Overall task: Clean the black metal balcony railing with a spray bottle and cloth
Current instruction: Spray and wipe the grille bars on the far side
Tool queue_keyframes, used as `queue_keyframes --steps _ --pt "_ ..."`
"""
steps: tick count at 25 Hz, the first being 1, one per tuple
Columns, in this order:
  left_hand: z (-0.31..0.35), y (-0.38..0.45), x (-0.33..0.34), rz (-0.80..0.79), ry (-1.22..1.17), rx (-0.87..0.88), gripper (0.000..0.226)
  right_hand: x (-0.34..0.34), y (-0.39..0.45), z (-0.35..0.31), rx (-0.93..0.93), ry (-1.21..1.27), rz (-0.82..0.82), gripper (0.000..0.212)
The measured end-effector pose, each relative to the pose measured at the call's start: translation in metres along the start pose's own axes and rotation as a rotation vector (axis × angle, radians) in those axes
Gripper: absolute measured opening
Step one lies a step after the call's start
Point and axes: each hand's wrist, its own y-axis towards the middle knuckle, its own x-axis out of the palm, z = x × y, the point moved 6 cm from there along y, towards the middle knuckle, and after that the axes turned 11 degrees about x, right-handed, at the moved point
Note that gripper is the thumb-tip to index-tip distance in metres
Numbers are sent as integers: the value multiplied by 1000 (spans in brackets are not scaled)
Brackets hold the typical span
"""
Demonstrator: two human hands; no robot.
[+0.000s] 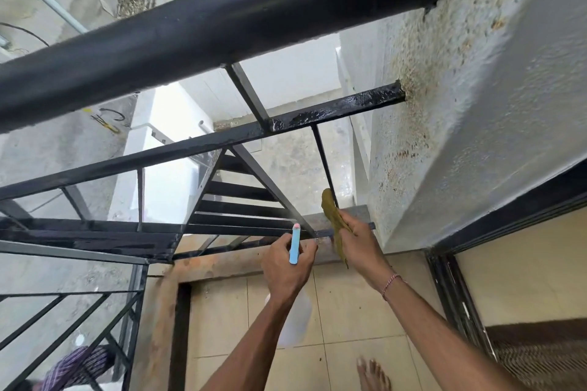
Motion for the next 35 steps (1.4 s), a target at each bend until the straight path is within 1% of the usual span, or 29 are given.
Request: queue_keyframes --steps 2,5,7,10,12,14,17,19,22,26,28,29,32,33,34,35 --pt "-4 -2 5 20 6 9 21 0 0 3 -7 -3 -5 44" --pt "-6 -5 5 59 -70 20 18 2 1 4 -16 -24 -10 46" --pt "-6 -5 0 84 -114 40 14 9 -1 -7 -42 -49 -26 48" --pt "2 -1 -19 121 -197 121 16 28 -12 -46 -118 -37 -77 51" --pt "13 4 -34 144 -283 184 13 42 -25 -77 -166 -7 -131 52" --pt "23 10 -49 149 -361 229 6 53 -38 -106 -230 84 -181 50" --pt "31 15 -72 157 -436 251 7 65 -65 -150 -361 256 -215 49" --pt "34 17 -85 154 -473 278 8 75 -80 -169 -439 302 -187 48" --pt "37 19 -100 161 -522 339 10 95 -84 -174 -545 262 -122 52" --pt "18 27 -105 221 -491 291 13 98 -63 -154 -709 138 3 61" --pt "9 32 -101 215 -444 269 10 97 -37 -125 -667 36 49 64" --pt "5 33 -98 199 -433 262 10 96 -23 -106 -592 -17 64 65" --pt "-3 33 -90 154 -436 277 10 97 17 -47 -258 -127 53 57" --pt "-4 34 -88 148 -425 283 13 97 24 -39 -201 -136 37 55" --pt "-8 35 -86 152 -413 280 15 99 26 -40 -195 -133 24 55" --pt "-10 34 -85 167 -409 270 16 99 22 -48 -228 -129 10 56"
